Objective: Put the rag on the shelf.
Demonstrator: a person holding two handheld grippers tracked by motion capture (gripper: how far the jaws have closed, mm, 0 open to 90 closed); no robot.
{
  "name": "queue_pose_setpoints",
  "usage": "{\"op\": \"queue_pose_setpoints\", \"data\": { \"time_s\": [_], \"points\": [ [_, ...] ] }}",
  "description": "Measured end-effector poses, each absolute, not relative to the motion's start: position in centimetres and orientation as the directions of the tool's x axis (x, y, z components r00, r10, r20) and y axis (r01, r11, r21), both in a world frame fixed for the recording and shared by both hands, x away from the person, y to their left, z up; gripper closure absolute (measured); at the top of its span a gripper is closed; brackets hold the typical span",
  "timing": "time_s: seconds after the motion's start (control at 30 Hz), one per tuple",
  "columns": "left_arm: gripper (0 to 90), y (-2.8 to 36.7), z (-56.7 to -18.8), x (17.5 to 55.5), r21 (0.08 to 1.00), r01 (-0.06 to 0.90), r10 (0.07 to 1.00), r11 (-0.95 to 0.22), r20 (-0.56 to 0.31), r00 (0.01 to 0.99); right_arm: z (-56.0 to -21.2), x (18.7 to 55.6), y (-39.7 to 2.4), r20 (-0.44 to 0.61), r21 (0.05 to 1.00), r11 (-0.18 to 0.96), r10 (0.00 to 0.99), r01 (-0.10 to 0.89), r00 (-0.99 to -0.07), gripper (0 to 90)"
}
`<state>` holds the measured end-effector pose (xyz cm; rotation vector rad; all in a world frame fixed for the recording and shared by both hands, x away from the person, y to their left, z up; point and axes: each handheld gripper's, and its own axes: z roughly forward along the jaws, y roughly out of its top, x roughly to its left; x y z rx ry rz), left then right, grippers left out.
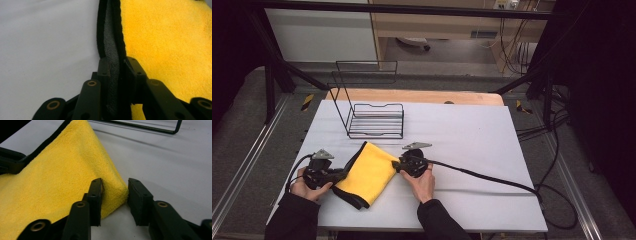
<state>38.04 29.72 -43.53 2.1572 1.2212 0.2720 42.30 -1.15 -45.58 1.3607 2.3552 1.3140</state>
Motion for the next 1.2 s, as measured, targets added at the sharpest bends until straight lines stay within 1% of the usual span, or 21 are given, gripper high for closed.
{"op": "queue_pose_setpoints", "data": {
  "time_s": [0.03,0.1,0.13,0.23,0.3,0.4,0.47,0.57,0.6,0.63,0.7,0.73,0.77,0.83,0.87,0.9,1.0,1.03,1.1,1.13,1.2],
  "points": [
    [75.2,29.7,-43.5,37.9,0.618,0.696,0.829,-0.367,-0.122,0.545,-45.6,42.3,-1.1,0.296,0.73,0.219,0.752,0.647,-0.588,73.0],
    [75.7,29.6,-43.4,37.8,0.619,0.696,0.832,-0.365,-0.119,0.542,-45.1,42.8,-1.3,0.332,0.714,0.21,0.739,0.668,-0.587,82.5],
    [75.7,29.6,-43.4,37.7,0.619,0.699,0.833,-0.359,-0.125,0.539,-44.9,43.0,-1.4,0.336,0.717,0.205,0.736,0.666,-0.588,83.2],
    [75.7,29.5,-43.3,37.3,0.619,0.713,0.832,-0.327,-0.17,0.529,-44.3,43.9,-1.6,0.343,0.735,0.183,0.73,0.653,-0.591,83.7],
    [75.5,29.1,-43.3,36.9,0.622,0.719,0.828,-0.312,-0.193,0.526,-44.0,44.6,-1.7,0.321,0.749,0.195,0.728,0.633,-0.605,83.5],
    [75.3,27.9,-43.1,35.9,0.633,0.704,0.835,-0.322,-0.16,0.526,-43.9,45.2,-1.7,0.304,0.758,0.219,0.715,0.614,-0.63,82.9],
    [75.1,27.2,-43.1,35.2,0.638,0.701,0.832,-0.32,-0.164,0.529,-44.0,46.1,-1.8,0.27,0.764,0.257,0.706,0.592,-0.654,81.6],
    [74.5,26.5,-43.2,34.7,0.646,0.688,0.841,-0.33,-0.13,0.525,-44.4,46.5,-1.7,0.258,0.768,0.268,0.702,0.582,-0.663,80.8],
    [73.2,26.6,-43.2,34.7,0.645,0.688,0.843,-0.331,-0.126,0.523,-44.8,46.7,-1.5,0.245,0.767,0.279,0.705,0.577,-0.666,78.4],
    [73.2,26.6,-43.3,34.8,0.646,0.689,0.844,-0.328,-0.128,0.521,-44.8,46.7,-1.5,0.245,0.767,0.279,0.705,0.577,-0.666,78.4],
    [70.0,27.0,-43.3,34.9,0.651,0.69,0.845,-0.317,-0.137,0.517,-45.3,46.7,-1.4,0.225,0.769,0.29,0.711,0.569,-0.666,73.5],
    [64.6,27.2,-43.2,34.9,0.653,0.684,0.842,-0.324,-0.131,0.524,-45.1,46.4,-1.5,0.184,0.781,0.303,0.725,0.546,-0.664,62.5],
    [60.9,27.3,-43.0,34.9,0.662,0.677,0.843,-0.323,-0.123,0.523,-44.7,46.2,-1.7,0.16,0.79,0.314,0.724,0.527,-0.671,57.7],
    [51.6,27.7,-42.4,35.0,0.699,0.639,0.846,-0.322,-0.09,0.525,-43.8,45.8,-2.1,0.138,0.798,0.32,0.728,0.511,-0.672,42.8],
    [46.0,27.9,-42.0,35.3,0.713,0.625,0.845,-0.317,-0.087,0.527,-43.3,45.6,-2.4,0.137,0.798,0.32,0.729,0.51,-0.671,37.9],
    [46.0,28.2,-41.7,35.5,0.717,0.624,0.847,-0.311,-0.09,0.525,-43.3,45.6,-2.4,0.137,0.798,0.32,0.729,0.51,-0.671,37.9],
    [36.8,28.7,-41.0,36.5,0.732,0.612,0.846,-0.299,-0.094,0.526,-42.1,44.8,-3.2,0.133,0.803,0.319,0.727,0.503,-0.673,23.8],
    [32.9,28.8,-40.9,36.9,0.731,0.614,0.843,-0.298,-0.1,0.528,-41.8,44.6,-3.5,0.129,0.796,0.33,0.726,0.507,-0.675,20.7],
    [26.7,28.9,-40.6,37.7,0.729,0.615,0.844,-0.299,-0.099,0.527,-41.3,44.0,-4.1,0.116,0.803,0.337,0.722,0.493,-0.682,17.6],
    [23.6,28.9,-40.5,38.1,0.732,0.612,0.844,-0.3,-0.096,0.528,-40.9,43.5,-4.8,0.115,0.805,0.336,0.72,0.489,-0.685,12.8],
    [22.1,28.7,-40.4,39.2,0.728,0.619,0.844,-0.294,-0.107,0.526,-40.8,43.3,-5.2,0.116,0.801,0.34,0.719,0.492,-0.686,10.6]
  ]
}}
